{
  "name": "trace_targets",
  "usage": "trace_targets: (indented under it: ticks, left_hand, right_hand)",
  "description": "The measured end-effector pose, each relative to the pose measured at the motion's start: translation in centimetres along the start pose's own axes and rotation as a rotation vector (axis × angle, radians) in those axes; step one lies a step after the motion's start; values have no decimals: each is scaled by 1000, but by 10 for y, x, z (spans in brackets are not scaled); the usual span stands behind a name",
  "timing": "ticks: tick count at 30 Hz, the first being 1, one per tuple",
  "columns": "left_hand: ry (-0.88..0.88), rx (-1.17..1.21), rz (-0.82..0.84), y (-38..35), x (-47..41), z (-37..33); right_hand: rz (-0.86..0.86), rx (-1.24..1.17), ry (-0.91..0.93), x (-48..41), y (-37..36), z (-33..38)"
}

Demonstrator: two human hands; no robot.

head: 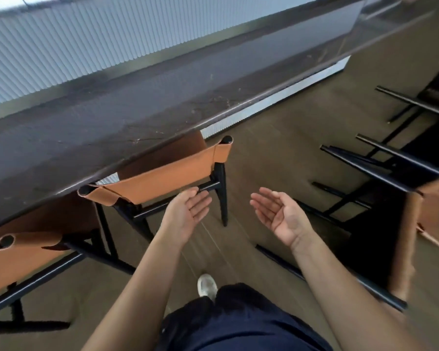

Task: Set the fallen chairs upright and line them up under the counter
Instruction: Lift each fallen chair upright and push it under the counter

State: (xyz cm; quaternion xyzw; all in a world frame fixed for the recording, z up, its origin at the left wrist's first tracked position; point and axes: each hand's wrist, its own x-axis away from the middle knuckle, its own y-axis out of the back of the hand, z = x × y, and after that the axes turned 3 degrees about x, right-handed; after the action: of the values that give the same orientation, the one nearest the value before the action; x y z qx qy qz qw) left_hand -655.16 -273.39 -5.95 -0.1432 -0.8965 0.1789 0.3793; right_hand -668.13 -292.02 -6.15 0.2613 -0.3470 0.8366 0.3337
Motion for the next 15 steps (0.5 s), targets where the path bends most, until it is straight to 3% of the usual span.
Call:
trace_targets:
  ticks: [15]
  left_hand:
    - [111,-278,412,-109,78,110]
  right_hand:
    - [-279,-309,197,148,165,-36]
